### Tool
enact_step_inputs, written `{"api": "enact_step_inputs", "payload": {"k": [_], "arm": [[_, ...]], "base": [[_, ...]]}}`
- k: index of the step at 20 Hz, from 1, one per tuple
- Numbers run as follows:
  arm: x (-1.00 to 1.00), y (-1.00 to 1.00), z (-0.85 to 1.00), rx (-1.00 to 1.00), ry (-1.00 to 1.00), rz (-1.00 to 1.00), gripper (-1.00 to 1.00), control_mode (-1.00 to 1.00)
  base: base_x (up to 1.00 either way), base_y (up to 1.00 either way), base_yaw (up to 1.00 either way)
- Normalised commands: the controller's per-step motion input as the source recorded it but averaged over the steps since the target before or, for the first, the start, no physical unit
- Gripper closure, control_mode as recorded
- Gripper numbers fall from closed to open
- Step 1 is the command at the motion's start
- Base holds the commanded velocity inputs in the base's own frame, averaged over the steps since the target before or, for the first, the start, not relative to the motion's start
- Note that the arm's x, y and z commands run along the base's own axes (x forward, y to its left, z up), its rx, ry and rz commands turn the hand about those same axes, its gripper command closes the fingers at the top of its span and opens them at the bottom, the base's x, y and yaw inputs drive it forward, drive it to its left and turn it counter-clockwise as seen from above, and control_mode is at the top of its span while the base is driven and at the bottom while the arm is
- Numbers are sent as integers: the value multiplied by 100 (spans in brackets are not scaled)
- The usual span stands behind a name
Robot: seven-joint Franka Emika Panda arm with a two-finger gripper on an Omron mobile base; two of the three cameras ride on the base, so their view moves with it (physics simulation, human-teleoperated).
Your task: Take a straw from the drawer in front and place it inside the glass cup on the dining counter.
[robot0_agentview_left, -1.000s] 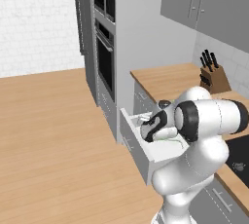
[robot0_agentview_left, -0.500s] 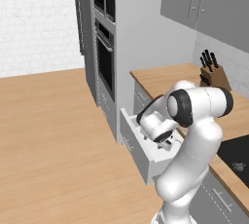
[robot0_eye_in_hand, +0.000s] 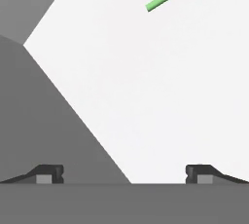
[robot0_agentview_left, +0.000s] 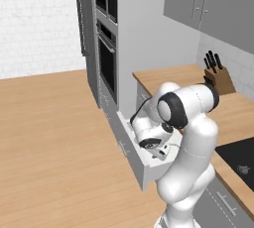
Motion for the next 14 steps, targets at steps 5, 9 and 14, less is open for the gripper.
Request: {"api": "enact_step_inputs", "payload": {"k": [5,9,14], "arm": [[48,66,1,2,11,0,-100,-100],[43,80,0,2,10,1,-100,-100],[31,85,6,1,7,2,-100,-100]], "base": [[0,0,0],[0,0,0],[0,0,0]]}}
